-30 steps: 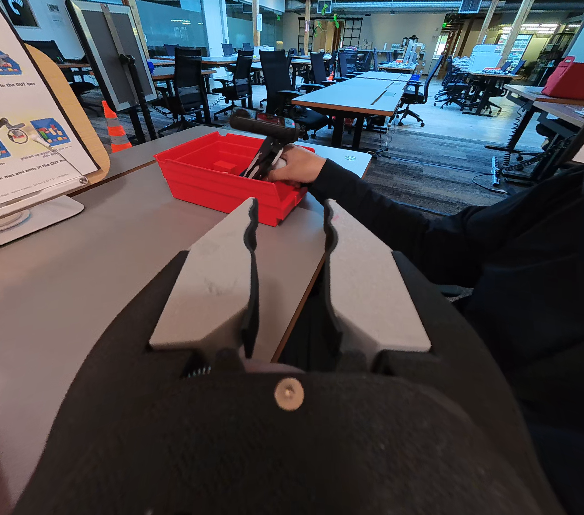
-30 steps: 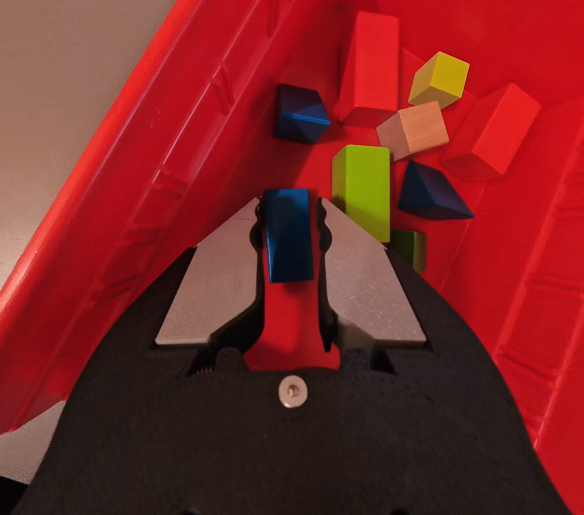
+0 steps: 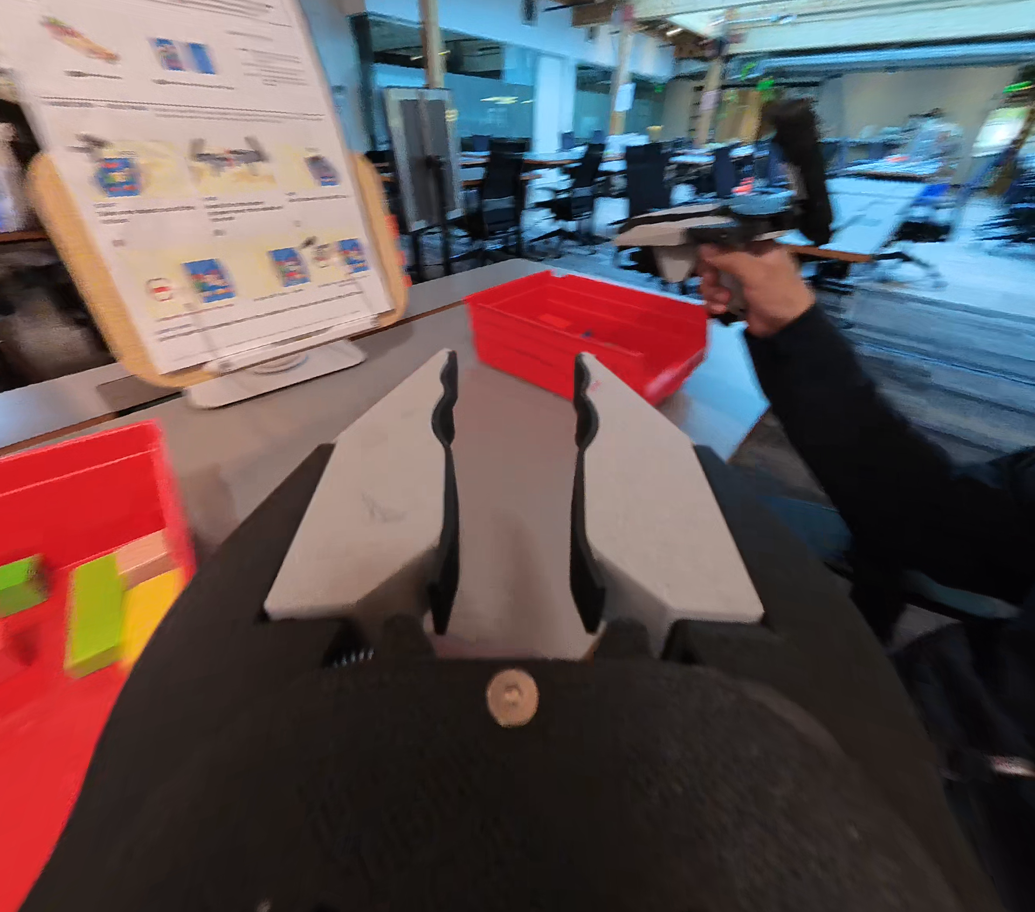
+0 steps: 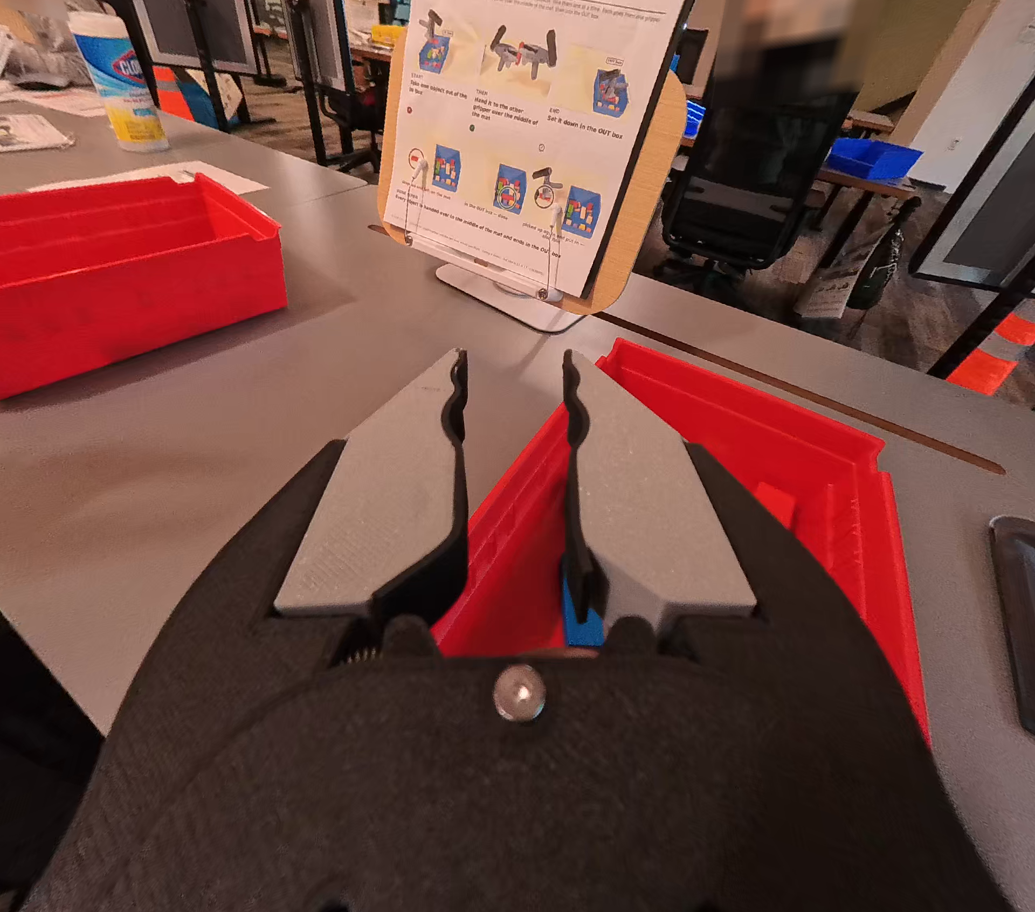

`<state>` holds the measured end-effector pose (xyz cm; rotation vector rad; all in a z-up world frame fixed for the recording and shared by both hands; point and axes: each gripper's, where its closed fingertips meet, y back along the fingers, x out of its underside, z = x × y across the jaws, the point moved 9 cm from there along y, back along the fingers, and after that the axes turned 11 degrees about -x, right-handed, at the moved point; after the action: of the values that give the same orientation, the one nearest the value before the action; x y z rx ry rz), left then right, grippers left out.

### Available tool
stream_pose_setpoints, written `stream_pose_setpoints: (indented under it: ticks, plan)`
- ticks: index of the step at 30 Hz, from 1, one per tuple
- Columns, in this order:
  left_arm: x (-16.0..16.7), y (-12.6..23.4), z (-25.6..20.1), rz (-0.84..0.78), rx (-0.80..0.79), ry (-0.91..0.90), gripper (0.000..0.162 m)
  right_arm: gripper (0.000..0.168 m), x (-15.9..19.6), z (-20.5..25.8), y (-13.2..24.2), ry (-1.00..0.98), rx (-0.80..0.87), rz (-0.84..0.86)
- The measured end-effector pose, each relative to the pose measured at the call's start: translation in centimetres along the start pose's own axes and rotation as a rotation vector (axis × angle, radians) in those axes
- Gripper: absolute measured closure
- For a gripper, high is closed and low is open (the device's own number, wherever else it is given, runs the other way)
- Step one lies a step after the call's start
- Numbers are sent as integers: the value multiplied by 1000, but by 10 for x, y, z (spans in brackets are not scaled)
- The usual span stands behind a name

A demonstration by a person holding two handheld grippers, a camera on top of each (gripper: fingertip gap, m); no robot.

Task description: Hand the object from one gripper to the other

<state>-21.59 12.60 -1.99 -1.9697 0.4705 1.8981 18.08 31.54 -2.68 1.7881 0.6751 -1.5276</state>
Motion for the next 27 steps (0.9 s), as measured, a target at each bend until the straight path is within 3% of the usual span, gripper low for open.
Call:
stream_pose_setpoints:
  ticks: [5, 7, 10, 18, 27]
  plan:
    - [17, 20, 72, 230, -564, -185, 118, 137, 2, -7, 2, -27, 9, -7]
    - [28, 31, 97, 334, -689, -209, 113, 137, 2, -9, 3, -36, 10, -27]
    - [43, 39, 121, 418, -707, -142, 108, 138, 2, -10, 2, -53, 2, -47]
    - [64, 22, 163, 446, -648, 13, 103, 139, 2, -3, -9, -70, -72, -91]
    - [99, -70, 265, 765, -678, 73, 112, 139, -5, 2, -9, -91, -146, -135]
